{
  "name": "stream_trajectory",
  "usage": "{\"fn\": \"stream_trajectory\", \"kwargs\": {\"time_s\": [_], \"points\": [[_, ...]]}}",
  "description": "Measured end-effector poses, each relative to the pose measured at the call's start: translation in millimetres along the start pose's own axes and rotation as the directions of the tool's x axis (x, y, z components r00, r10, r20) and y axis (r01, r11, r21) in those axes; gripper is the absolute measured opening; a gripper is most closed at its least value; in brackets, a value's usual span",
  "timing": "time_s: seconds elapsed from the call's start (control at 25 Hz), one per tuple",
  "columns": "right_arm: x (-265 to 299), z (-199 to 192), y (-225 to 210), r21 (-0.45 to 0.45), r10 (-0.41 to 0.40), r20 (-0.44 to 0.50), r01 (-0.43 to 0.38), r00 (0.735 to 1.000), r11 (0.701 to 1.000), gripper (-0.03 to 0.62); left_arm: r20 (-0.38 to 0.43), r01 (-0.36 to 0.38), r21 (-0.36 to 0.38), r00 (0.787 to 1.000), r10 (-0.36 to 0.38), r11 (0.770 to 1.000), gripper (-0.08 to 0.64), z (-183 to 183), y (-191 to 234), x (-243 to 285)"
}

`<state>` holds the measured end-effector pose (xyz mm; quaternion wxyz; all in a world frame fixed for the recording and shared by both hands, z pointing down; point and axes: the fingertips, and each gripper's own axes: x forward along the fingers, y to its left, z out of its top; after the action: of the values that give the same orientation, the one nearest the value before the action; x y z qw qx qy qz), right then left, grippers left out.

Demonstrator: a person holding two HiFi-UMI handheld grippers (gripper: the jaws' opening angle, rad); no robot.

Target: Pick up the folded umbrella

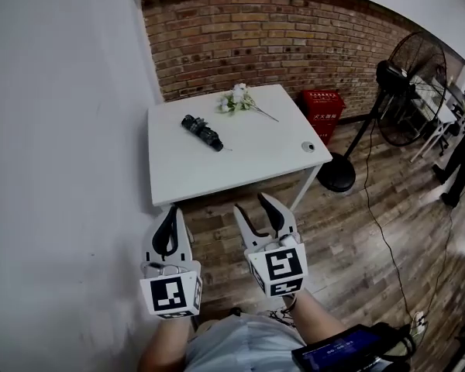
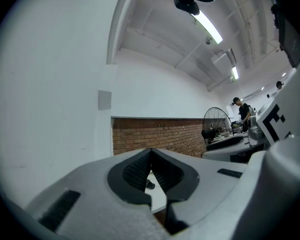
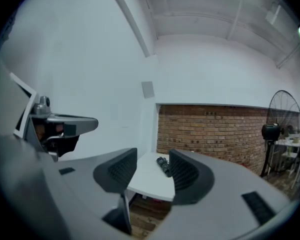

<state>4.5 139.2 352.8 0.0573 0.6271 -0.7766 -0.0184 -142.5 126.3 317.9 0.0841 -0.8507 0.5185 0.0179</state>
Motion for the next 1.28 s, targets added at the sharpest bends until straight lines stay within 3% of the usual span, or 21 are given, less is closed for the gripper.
{"fn": "stream_trajectory", "kwargs": {"time_s": [0.4,0.8,1.28], "points": [[23.6,-11.7,-12.5,0.006,-0.035,-0.021,0.035,0.999,0.999,0.206,-0.036,0.033,-0.011,0.999,-0.033,0.999,0.006,-28.6,1.9,24.5],[70.6,-25.2,-42.6,0.017,-0.017,-0.045,0.017,0.999,1.000,0.206,-0.084,0.019,-0.001,0.996,-0.019,1.000,0.006,-52.7,2.1,72.4],[184.6,-31.4,-110.1,0.054,0.098,-0.070,-0.094,0.993,0.994,0.209,-0.164,-0.077,0.019,0.983,0.079,0.997,0.006,-75.6,16.1,188.2]]}}
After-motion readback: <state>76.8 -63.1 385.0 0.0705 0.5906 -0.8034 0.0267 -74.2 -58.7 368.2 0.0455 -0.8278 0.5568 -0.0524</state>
